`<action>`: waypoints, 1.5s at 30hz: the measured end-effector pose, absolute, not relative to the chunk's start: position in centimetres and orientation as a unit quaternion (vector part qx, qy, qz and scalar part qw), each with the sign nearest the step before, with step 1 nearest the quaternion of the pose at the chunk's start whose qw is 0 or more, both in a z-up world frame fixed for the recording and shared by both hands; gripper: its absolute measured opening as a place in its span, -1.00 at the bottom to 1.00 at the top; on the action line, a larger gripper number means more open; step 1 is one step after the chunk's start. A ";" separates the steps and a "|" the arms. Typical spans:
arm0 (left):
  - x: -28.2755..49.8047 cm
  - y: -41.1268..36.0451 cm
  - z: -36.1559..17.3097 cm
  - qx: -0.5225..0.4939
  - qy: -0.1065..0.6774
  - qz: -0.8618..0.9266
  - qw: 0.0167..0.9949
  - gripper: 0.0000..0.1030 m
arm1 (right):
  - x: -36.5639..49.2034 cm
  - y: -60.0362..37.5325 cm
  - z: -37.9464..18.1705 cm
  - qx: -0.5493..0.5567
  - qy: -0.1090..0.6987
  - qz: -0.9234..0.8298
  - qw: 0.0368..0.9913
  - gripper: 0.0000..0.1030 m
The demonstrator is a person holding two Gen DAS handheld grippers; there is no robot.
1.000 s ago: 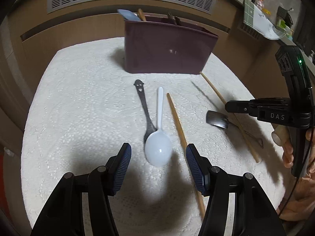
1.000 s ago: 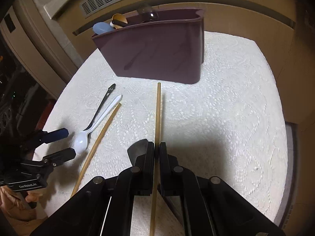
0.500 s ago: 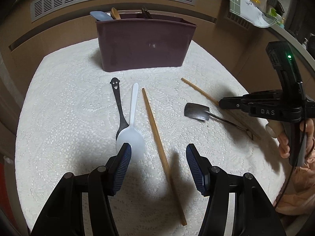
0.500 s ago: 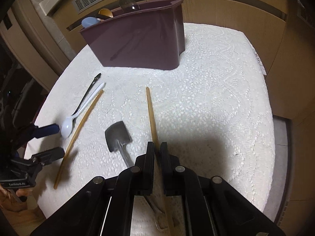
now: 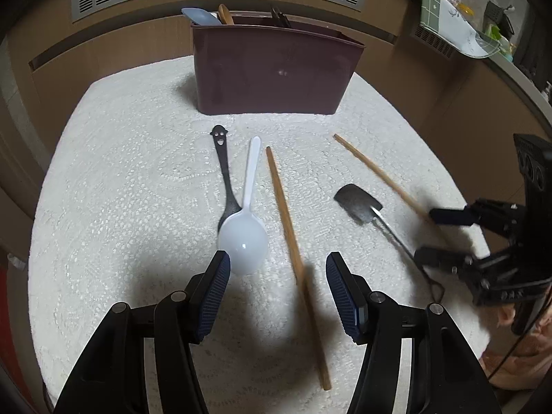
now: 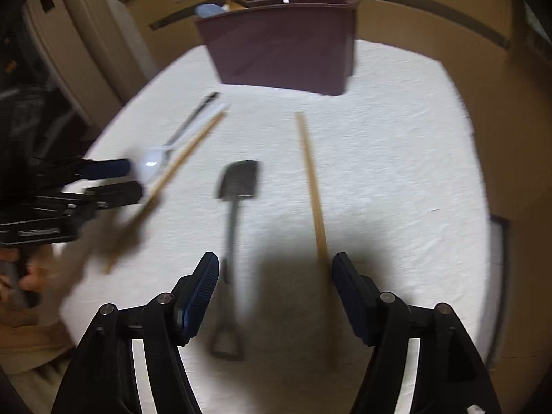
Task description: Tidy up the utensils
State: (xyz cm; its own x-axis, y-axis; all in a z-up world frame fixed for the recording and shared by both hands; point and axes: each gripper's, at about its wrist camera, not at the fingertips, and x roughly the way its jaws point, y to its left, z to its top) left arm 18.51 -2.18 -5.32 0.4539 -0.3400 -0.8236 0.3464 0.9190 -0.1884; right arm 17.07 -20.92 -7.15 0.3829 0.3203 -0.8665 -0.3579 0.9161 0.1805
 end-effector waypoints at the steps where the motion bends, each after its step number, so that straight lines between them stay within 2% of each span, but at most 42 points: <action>1: 18.5 -2.4 -5.3 0.000 0.484 -0.204 0.851 0.14 | 17.0 -20.9 -7.0 -0.013 0.516 0.209 0.831 0.28; 10: 18.9 -8.4 -5.4 -0.006 0.522 -0.256 0.814 0.14 | 15.6 -24.8 -4.8 -0.059 0.457 0.116 0.880 0.28; 12: 19.0 -10.7 -5.6 0.024 0.520 -0.246 0.818 0.14 | 15.2 -26.8 -4.2 -0.055 0.443 0.088 0.891 0.29; 17: 17.8 -16.2 -5.2 0.151 0.459 -0.206 0.851 0.14 | 15.4 -30.5 -4.1 -0.017 0.434 0.044 0.900 0.33; 22: 16.3 -16.3 -6.1 0.216 0.447 -0.193 0.846 0.15 | 15.6 -31.5 -4.9 0.000 0.443 0.026 0.896 0.33; 25: 16.4 -13.0 -6.2 0.206 0.457 -0.171 0.848 0.24 | 15.7 -31.3 -5.1 0.003 0.441 0.025 0.897 0.35; 26: 16.7 -11.8 -6.3 0.198 0.462 -0.166 0.848 0.25 | 15.7 -31.1 -5.0 -0.002 0.437 0.022 0.899 0.43; 27: 17.2 -10.7 -6.3 0.180 0.472 -0.164 0.847 0.25 | 15.6 -30.9 -5.0 -0.005 0.433 0.020 0.901 0.50; 32: 19.5 -7.7 -6.1 0.038 0.521 -0.201 0.829 0.25 | 15.7 -29.5 -4.7 -0.040 0.422 0.014 0.906 0.57; 34: 20.1 -8.0 -5.9 0.022 0.526 -0.212 0.823 0.23 | 15.6 -29.1 -4.8 -0.057 0.420 0.014 0.906 0.57; 38: 21.7 -10.6 -6.5 0.033 0.549 -0.239 0.801 0.04 | 15.2 -28.0 -5.0 -0.096 0.416 0.012 0.904 0.57; 40: 22.4 -11.8 -6.8 0.059 0.543 -0.235 0.804 -0.02 | 15.1 -27.7 -4.8 -0.115 0.408 0.005 0.906 0.74; 41: 22.7 -12.2 -6.8 0.073 0.541 -0.233 0.805 -0.15 | 15.0 -27.5 -4.7 -0.121 0.405 0.007 0.906 0.95; 42: 22.8 -12.4 -6.8 0.081 0.537 -0.231 0.807 -0.30 | 14.9 -27.4 -4.5 -0.123 0.403 0.014 0.907 1.00; 45: 23.0 -12.2 -6.9 0.083 0.525 -0.230 0.815 -0.31 | 14.6 -27.0 -3.5 -0.101 0.397 0.058 0.910 0.99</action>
